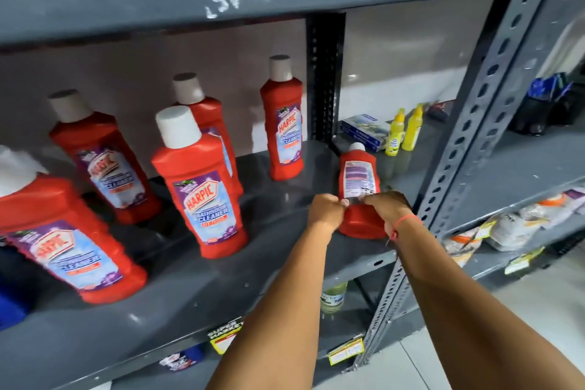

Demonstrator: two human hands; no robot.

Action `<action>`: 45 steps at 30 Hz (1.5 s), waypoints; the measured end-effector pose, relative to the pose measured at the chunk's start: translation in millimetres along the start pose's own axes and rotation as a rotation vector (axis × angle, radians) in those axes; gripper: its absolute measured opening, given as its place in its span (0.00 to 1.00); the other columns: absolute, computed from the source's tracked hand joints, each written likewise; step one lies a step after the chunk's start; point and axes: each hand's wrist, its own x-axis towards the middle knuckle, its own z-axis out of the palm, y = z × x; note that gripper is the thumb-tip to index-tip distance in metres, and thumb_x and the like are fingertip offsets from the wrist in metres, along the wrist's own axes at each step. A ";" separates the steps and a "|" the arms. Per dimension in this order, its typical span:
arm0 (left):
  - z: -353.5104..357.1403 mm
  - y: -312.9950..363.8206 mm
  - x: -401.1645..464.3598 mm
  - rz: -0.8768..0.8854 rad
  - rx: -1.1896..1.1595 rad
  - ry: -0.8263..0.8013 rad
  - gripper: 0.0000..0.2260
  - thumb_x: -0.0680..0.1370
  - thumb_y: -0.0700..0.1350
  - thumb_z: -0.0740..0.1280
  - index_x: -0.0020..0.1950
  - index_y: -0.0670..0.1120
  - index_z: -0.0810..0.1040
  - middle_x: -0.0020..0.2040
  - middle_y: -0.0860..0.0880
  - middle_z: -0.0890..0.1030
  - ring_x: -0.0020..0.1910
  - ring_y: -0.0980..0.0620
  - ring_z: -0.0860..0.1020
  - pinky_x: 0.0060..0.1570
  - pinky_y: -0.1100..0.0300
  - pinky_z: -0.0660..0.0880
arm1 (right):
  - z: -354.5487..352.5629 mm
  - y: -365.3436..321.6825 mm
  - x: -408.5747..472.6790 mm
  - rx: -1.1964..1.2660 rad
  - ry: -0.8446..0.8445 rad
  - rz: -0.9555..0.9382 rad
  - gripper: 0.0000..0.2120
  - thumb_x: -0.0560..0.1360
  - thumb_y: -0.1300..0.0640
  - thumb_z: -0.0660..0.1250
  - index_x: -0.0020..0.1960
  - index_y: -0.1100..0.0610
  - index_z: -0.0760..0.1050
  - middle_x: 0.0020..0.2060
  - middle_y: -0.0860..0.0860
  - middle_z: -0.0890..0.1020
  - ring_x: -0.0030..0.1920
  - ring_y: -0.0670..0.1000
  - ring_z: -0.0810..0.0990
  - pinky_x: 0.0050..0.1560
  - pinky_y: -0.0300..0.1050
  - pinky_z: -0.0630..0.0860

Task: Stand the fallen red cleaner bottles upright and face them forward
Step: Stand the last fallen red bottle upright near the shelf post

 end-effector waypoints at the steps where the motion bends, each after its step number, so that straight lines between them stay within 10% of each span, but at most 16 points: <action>1: 0.9 0.0 3.2 -0.010 -0.041 0.006 0.11 0.73 0.39 0.65 0.37 0.32 0.77 0.38 0.31 0.80 0.40 0.37 0.78 0.41 0.49 0.74 | -1.1 1.0 1.2 0.023 -0.007 0.008 0.18 0.70 0.63 0.69 0.58 0.66 0.73 0.59 0.63 0.77 0.58 0.62 0.77 0.59 0.52 0.72; 11: -2.1 -5.5 -1.7 -0.100 -0.423 -0.059 0.08 0.72 0.34 0.65 0.34 0.43 0.74 0.35 0.46 0.75 0.35 0.50 0.71 0.36 0.58 0.70 | 2.4 1.4 7.4 0.044 -0.068 0.100 0.20 0.70 0.64 0.69 0.60 0.65 0.71 0.61 0.62 0.76 0.60 0.61 0.75 0.64 0.55 0.70; 17: -7.3 -15.4 -15.0 -0.094 -0.458 0.014 0.11 0.72 0.34 0.66 0.54 0.36 0.76 0.47 0.45 0.78 0.34 0.56 0.74 0.33 0.68 0.74 | 8.3 10.2 -5.4 0.165 -0.085 0.138 0.17 0.69 0.64 0.70 0.57 0.64 0.74 0.58 0.61 0.78 0.56 0.60 0.77 0.58 0.53 0.72; 29: -47.4 -31.9 -38.3 0.170 -0.486 0.090 0.16 0.71 0.28 0.63 0.54 0.44 0.76 0.45 0.50 0.80 0.37 0.62 0.78 0.36 0.75 0.73 | 40.7 24.8 -38.0 0.508 -0.209 -0.166 0.25 0.67 0.75 0.65 0.63 0.66 0.66 0.60 0.64 0.76 0.56 0.59 0.76 0.61 0.58 0.72; 36: -59.2 -37.9 -32.7 0.172 -0.416 0.187 0.17 0.70 0.31 0.66 0.57 0.45 0.75 0.53 0.46 0.80 0.48 0.52 0.77 0.50 0.59 0.74 | 54.2 15.5 -33.3 0.517 -0.300 -0.302 0.26 0.64 0.79 0.65 0.55 0.58 0.65 0.45 0.51 0.77 0.46 0.48 0.76 0.48 0.43 0.74; 45: -65.7 -33.7 -13.3 0.222 -0.287 0.282 0.19 0.70 0.31 0.65 0.58 0.44 0.72 0.56 0.43 0.79 0.49 0.53 0.77 0.56 0.52 0.75 | 65.0 2.3 -14.5 0.421 -0.356 -0.381 0.29 0.64 0.80 0.64 0.61 0.62 0.63 0.53 0.57 0.74 0.51 0.51 0.74 0.50 0.45 0.75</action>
